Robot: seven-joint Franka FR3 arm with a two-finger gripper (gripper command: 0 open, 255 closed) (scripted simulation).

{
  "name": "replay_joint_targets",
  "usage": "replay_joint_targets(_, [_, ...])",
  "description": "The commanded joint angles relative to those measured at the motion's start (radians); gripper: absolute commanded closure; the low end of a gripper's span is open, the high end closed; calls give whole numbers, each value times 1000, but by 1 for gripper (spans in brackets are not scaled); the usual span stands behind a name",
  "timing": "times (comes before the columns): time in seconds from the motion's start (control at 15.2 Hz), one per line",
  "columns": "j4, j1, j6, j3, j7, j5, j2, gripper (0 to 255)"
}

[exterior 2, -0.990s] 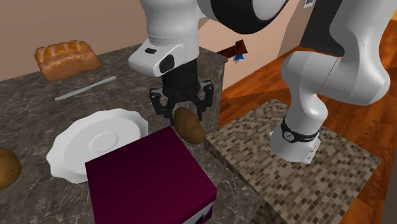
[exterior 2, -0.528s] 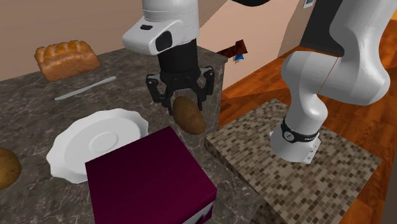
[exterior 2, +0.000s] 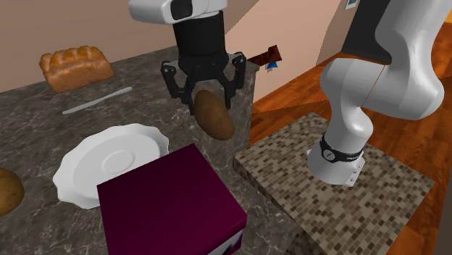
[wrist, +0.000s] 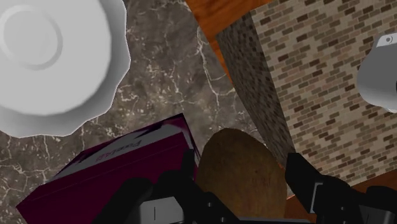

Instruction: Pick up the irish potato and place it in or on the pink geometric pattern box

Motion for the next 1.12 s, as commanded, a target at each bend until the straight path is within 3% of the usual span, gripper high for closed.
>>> replay_joint_targets(0.0, [27,1,-29,4,0,2,-2,255])
replay_joint_targets(0.26, [79,4,-81,12,0,7,-2,255])
replay_joint_targets(0.73, [285,77,-63,14,23,120,242,255])
replay_joint_targets(1.06, [446,100,-80,16,25,197,404,255])
